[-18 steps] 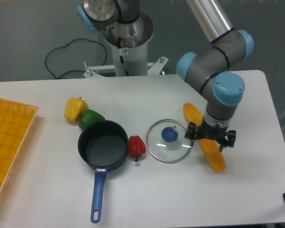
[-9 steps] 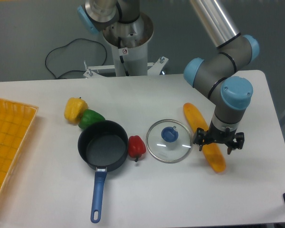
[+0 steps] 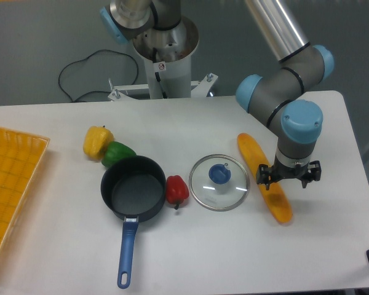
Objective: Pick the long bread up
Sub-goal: 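Lower the open gripper over the middle of the yellow bread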
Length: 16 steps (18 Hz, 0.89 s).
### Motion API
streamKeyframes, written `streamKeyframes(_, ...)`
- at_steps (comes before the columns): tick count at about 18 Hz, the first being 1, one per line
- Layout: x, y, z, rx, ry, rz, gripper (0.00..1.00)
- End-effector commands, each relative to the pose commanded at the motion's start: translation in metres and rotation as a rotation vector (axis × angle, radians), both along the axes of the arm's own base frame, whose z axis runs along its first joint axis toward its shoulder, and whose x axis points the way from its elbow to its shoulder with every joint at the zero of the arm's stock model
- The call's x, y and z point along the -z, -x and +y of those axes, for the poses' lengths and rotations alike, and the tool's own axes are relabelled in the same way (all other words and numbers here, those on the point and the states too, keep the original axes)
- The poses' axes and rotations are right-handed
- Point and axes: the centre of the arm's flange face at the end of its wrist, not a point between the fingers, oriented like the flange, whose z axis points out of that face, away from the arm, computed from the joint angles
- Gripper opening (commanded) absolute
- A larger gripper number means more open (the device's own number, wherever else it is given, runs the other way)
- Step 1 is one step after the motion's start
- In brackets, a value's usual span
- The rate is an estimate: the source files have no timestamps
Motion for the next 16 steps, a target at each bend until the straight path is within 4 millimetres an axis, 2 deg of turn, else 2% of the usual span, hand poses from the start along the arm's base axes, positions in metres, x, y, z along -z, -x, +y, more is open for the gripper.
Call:
streamKeyframes(8,0.039,0.018,-0.007,-0.036,0.012,-0.047,1.00)
streamKeyframes(16,0.044,0.019,0.000,-0.063,0.007,-0.049,1.00)
